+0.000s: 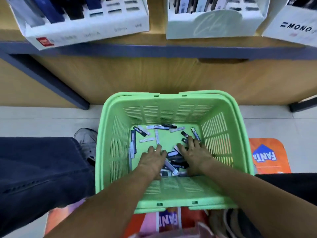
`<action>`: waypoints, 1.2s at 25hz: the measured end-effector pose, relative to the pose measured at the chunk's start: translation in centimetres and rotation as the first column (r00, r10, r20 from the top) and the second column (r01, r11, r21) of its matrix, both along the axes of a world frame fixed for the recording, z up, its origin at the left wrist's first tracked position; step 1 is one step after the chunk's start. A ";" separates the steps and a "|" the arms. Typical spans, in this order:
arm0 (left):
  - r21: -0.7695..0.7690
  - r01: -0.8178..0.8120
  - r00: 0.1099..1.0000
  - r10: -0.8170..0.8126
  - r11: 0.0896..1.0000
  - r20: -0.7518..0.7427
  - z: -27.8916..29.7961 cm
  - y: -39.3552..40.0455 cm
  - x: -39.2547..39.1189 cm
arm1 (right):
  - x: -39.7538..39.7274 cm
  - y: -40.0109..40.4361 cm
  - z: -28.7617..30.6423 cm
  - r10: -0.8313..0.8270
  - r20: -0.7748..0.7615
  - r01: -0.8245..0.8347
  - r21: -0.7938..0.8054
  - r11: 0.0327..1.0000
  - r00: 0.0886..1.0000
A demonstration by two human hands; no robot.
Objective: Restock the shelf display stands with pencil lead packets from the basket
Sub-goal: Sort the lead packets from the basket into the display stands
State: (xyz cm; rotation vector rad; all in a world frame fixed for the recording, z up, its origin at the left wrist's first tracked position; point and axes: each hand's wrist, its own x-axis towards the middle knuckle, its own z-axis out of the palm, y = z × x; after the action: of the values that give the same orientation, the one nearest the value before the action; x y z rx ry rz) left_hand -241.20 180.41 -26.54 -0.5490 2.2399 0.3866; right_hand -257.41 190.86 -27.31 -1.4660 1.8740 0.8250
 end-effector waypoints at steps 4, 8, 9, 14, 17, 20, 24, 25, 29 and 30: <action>-0.075 0.108 0.993 -0.111 0.991 -0.031 -0.7 0.2 0.1 | 0.2 0.1 -0.3 0.133 -0.051 -0.132 0.013 0.991 0.990; -0.129 0.039 0.996 -0.049 0.991 -0.076 -1.4 0.4 -0.4 | 0.3 -0.1 0.0 0.147 -0.080 -0.149 -0.019 0.989 0.986; -0.117 -0.026 0.996 0.015 0.993 -0.092 -1.5 0.1 -0.6 | 0.1 -0.5 -0.1 0.117 -0.081 -0.120 -0.035 0.992 0.990; -0.103 -0.308 0.950 0.300 0.946 -0.086 -2.0 -1.0 -1.3 | -0.6 -2.0 -0.2 -0.147 -0.012 0.144 -0.139 0.980 0.989; -0.043 -0.448 0.892 0.443 0.893 -0.096 -2.7 -0.2 -1.6 | 0.2 -2.0 -0.1 -0.307 0.048 0.311 -0.109 0.944 0.950; 0.010 -0.545 0.830 0.541 0.839 -0.137 -2.1 0.6 -2.7 | 1.1 -2.3 -0.6 -0.495 0.132 0.510 -0.120 0.852 0.859; 0.128 -0.687 0.700 0.699 0.715 -0.148 -1.4 1.0 -4.1 | 2.2 -2.8 -1.2 -0.651 0.316 0.710 -0.125 0.693 0.691; 0.205 -0.769 0.591 0.796 0.605 -0.132 -1.6 0.8 -4.3 | 2.6 -2.9 -1.3 -0.657 0.353 0.726 -0.107 0.679 0.666; 0.385 -0.908 0.178 0.984 0.163 0.003 -1.7 0.5 -5.1 | 3.2 -3.7 -1.0 -0.715 0.442 0.806 -0.034 0.590 0.542; 0.426 -0.903 0.089 0.994 0.056 0.058 -1.6 0.8 -5.3 | 3.0 -3.8 -0.7 -0.735 0.463 0.830 -0.004 0.558 0.496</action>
State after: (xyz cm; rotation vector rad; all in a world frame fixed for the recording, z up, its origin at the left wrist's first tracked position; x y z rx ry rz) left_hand -246.53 181.24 -28.16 -1.9126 1.5012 1.6331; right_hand -254.39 187.10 -28.03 -0.6125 2.0194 -0.1680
